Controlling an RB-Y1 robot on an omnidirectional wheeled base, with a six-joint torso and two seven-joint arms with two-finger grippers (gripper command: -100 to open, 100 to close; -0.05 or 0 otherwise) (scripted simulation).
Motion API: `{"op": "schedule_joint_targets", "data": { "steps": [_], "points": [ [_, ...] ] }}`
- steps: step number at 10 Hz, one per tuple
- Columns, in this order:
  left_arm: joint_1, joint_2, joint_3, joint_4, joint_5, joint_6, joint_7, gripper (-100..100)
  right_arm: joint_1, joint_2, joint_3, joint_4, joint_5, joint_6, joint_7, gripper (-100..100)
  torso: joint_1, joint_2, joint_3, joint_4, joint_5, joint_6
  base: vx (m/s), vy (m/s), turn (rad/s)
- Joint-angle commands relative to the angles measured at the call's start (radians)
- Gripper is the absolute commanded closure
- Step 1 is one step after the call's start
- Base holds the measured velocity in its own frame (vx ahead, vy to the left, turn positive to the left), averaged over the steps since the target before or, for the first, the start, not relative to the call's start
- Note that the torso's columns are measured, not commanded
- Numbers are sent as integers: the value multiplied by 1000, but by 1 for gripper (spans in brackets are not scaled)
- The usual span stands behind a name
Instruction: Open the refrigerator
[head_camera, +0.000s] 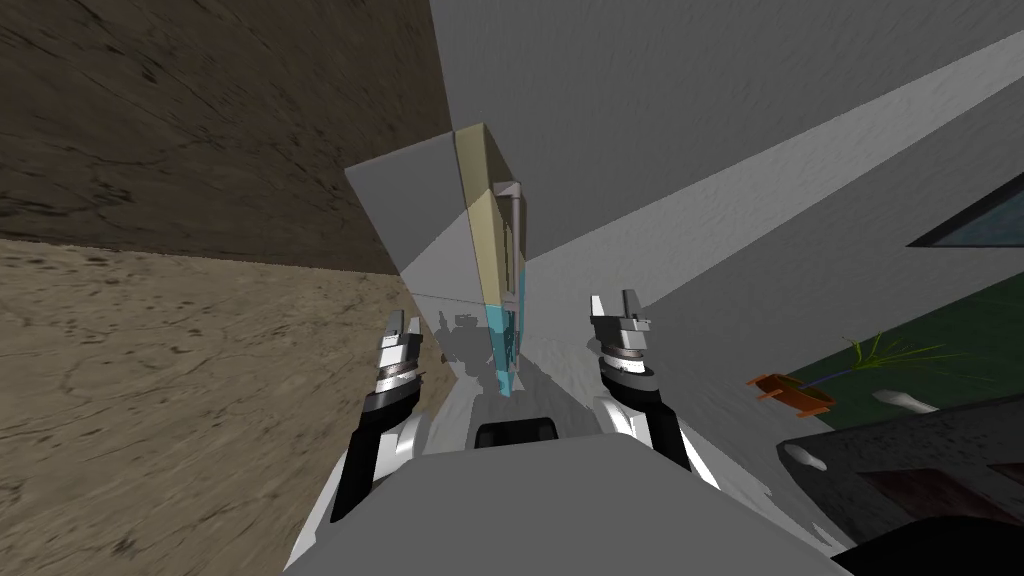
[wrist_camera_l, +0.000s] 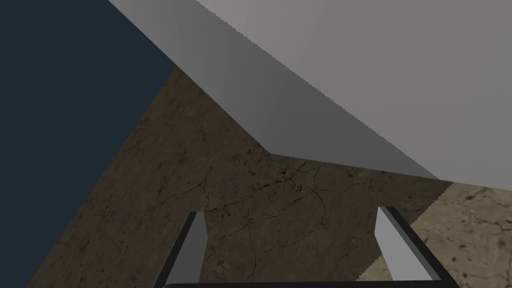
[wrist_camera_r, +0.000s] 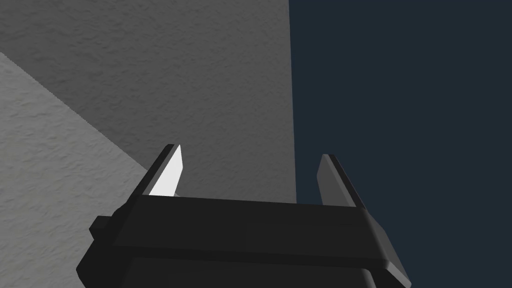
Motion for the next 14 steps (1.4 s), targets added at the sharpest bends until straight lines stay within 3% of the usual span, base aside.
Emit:
{"op": "schedule_joint_targets", "data": {
  "steps": [1, 4, 5, 6, 9, 14],
  "points": [
    [0, 0, 0, 0, 0, 0, 0, 0, 0, 0, 0, 0, 0, 0, 0, 0, 0, 74, -147, 74, 0, 0, 0, 0, 0],
    [0, 0, 0, 0, 0, 0, 0, 0, 0, 0, 0, 0, 0, 0, 0, 0, 0, 296, -590, 295, 0, 0, 0, 0, 0],
    [-2, 39, 0, -3, 0, 9, 1, -100, 0, 0, 0, 0, 0, 0, 0, 0, 0, 369, -738, 369, 0, 0, 6, -5, -15],
    [-4, 65, 0, -5, 0, 19, 2, -100, 0, 0, 0, 0, 0, 0, 0, 0, 0, 403, -807, 402, 0, 0, 3, -10, -22],
    [-15, 132, -1, -17, -2, 65, 8, -100, 0, 0, 0, 0, 0, 0, 0, 0, 0, 416, -832, 415, 0, 0, 4, -19, -29],
    [-47, 192, -3, -50, -5, 191, 23, -100, 0, 0, 0, 0, 0, 0, 0, 0, 0, 416, -832, 416, 0, 0, 9, -32, -52]
  ]
}}
